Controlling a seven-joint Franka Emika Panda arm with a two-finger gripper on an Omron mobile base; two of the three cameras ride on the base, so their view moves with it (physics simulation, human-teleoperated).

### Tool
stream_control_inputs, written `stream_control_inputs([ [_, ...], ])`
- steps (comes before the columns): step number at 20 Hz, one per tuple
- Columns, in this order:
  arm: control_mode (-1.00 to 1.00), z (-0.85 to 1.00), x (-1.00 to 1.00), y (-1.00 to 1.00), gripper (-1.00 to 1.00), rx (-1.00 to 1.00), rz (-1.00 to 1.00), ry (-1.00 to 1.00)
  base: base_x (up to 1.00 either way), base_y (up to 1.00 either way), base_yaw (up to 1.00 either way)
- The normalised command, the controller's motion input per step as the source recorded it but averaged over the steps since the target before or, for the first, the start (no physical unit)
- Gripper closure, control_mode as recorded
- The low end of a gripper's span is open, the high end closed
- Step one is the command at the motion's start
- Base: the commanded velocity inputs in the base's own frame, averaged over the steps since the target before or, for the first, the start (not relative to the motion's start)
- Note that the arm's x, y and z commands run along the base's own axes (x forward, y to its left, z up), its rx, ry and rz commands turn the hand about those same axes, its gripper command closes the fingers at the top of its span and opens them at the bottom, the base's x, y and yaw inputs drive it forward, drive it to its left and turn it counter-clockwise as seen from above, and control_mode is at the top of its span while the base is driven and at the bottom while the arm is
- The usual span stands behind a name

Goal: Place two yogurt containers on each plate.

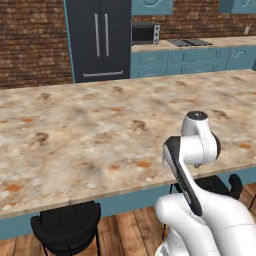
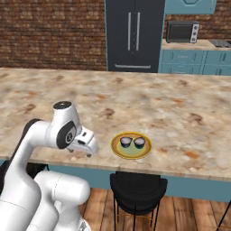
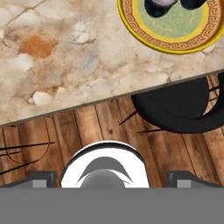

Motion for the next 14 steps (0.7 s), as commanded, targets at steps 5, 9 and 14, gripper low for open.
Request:
stream_control_inputs([
  [5, 1.00, 0.00, 0.00, 0.00, -1.00, 0.00, 0.00, 0.00, -0.72, -0.50, -0.02],
  [9, 1.00, 0.00, 0.00, 0.00, -1.00, 0.00, 0.00, 0.00, -0.09, -0.99, 0.01],
  [14, 1.00, 0.00, 0.00, 0.00, -1.00, 0.00, 0.00, 0.00, -0.15, -1.00, 0.01],
])
